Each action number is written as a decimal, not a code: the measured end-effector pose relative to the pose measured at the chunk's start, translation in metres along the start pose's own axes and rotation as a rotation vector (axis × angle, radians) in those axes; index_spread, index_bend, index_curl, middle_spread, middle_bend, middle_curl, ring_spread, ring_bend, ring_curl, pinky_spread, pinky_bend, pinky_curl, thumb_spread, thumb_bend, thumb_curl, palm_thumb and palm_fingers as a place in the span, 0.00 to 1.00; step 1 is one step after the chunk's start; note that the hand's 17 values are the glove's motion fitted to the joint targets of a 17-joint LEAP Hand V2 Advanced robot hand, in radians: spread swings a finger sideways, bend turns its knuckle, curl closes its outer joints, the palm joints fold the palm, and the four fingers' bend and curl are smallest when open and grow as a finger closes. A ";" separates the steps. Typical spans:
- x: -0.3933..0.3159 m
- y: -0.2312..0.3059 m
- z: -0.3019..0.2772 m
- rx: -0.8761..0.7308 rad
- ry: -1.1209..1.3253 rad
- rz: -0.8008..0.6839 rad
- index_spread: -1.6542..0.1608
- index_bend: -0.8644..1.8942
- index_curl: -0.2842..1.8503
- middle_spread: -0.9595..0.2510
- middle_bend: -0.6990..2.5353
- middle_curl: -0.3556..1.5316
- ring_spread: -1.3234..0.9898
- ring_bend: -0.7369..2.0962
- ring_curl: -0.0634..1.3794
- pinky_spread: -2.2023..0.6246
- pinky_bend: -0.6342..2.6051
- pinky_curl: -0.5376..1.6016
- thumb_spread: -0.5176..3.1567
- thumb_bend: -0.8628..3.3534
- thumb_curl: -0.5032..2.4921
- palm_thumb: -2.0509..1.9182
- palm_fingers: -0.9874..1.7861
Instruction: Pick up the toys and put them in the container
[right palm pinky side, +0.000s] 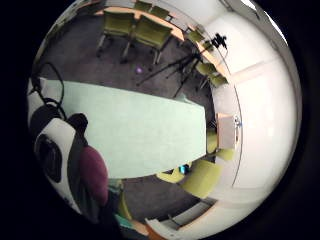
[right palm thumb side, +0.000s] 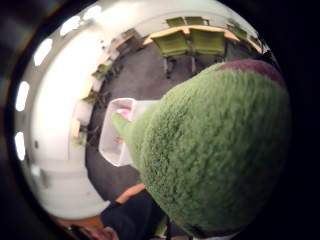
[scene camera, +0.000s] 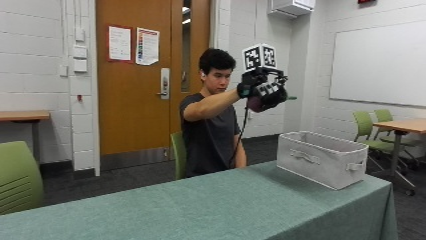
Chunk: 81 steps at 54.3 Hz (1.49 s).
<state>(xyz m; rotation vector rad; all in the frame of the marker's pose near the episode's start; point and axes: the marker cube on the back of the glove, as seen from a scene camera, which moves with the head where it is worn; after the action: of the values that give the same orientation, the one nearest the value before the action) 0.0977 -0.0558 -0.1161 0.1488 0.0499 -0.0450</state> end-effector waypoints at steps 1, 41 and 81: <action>-0.014 -0.004 -0.004 0.008 -0.010 -0.023 0.70 0.50 0.50 0.54 0.55 0.49 0.40 0.68 0.43 0.62 0.46 0.43 0.30 0.24 0.46 0.67 0.75; -0.353 -0.057 0.064 -0.230 -0.072 -0.306 0.71 0.26 0.56 0.59 0.44 0.48 0.42 0.64 0.42 0.66 0.55 0.49 0.37 0.18 0.47 0.56 0.41; -0.101 0.041 0.084 -0.134 -0.057 -0.076 0.77 0.37 0.32 0.77 0.29 0.38 0.51 0.33 0.21 0.77 0.40 0.38 0.39 0.17 0.25 0.47 0.30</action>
<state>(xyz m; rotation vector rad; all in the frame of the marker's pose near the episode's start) 0.0033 -0.0237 -0.0218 0.0113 0.0012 -0.1214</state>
